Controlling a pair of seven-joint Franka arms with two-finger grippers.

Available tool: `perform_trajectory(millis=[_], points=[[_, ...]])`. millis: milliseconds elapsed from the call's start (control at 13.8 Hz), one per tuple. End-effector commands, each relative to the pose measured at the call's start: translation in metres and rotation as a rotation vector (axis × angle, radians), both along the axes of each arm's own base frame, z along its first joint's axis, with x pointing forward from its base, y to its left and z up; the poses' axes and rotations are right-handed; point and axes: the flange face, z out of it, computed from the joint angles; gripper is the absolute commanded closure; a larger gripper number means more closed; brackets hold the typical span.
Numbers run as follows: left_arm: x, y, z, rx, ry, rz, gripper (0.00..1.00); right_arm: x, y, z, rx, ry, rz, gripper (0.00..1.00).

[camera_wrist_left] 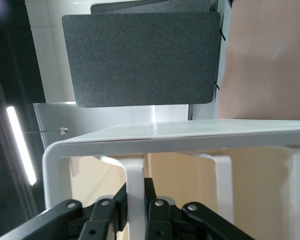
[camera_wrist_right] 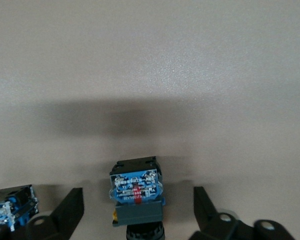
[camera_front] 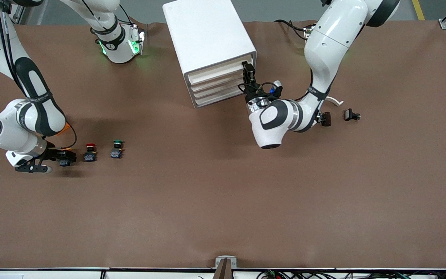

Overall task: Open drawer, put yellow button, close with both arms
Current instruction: 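Pull the drawer open with the left gripper while the right gripper grasps the yellow button, then lift the yellow button with the right gripper while the left gripper holds the drawer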

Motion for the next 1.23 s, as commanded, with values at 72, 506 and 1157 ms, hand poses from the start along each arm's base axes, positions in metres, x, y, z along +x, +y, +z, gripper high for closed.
perform_trajectory(millis=[72, 506, 1157], points=[[0.025, 0.015, 0.001, -0.003, -0.016, 0.043, 0.88, -0.001, 0.004, 0.000, 0.009, -0.003, -0.001, 0.82], [0.057, 0.037, -0.001, -0.009, -0.045, 0.094, 0.88, 0.010, 0.002, 0.020, 0.052, 0.029, -0.045, 1.00], [0.089, 0.075, 0.001, 0.026, -0.107, 0.112, 0.85, 0.040, 0.087, 0.206, 0.098, 0.150, -0.322, 1.00]])
